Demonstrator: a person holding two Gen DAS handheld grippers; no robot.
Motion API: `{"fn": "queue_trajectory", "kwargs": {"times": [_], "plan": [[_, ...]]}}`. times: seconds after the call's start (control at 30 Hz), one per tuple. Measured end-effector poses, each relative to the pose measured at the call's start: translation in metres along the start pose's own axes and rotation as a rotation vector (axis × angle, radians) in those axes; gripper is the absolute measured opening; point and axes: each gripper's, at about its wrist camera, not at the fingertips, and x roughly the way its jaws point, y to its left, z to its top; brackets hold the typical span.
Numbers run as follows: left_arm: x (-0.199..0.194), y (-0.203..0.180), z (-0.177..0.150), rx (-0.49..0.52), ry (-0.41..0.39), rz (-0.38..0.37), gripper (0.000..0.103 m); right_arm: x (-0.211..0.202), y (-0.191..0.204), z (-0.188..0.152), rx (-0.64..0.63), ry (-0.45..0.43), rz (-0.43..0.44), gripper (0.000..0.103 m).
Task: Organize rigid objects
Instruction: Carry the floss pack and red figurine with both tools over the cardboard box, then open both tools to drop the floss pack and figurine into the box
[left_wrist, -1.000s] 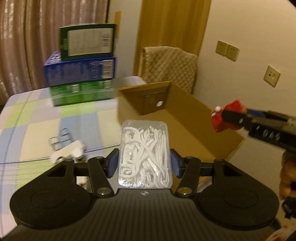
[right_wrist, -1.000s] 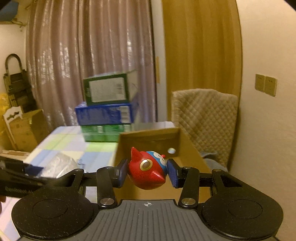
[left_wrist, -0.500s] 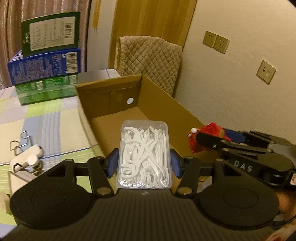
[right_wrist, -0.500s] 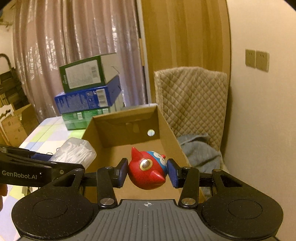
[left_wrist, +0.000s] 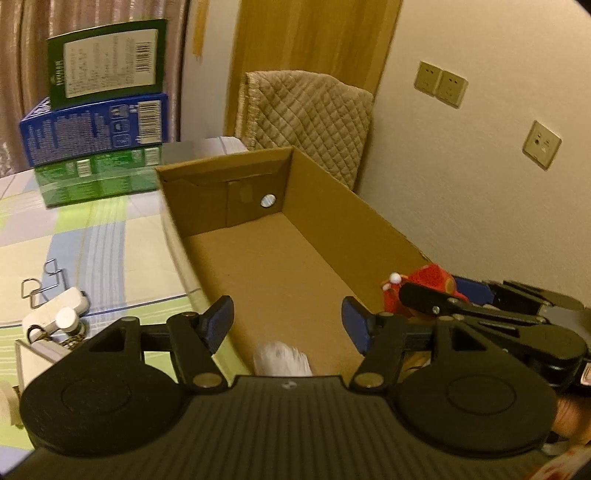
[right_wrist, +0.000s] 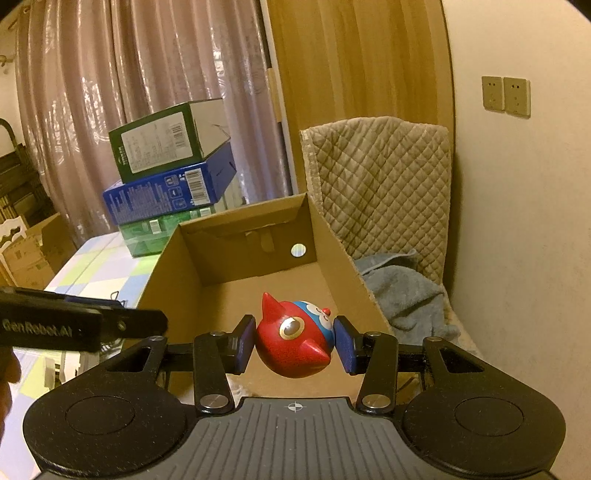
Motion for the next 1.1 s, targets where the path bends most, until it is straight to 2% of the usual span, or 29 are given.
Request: {"fn": "queue_trajectory", "kwargs": {"times": [0.3,0.63,1.1], "plan": [[-0.024,0.026,-0.005,-0.053,-0.021,0.032,0.060,0.003,0.006,-0.002,-0.005,0.017,0.007,0.043],[-0.037,0.038,-0.012,-0.081,-0.030,0.045,0.060,0.010,0.017,-0.004,-0.016,0.047,0.013,0.043],[-0.066,0.072,-0.032,-0.141,-0.039,0.085,0.060,-0.020,0.035,0.003,-0.003,-0.003,0.026,0.043]]}}
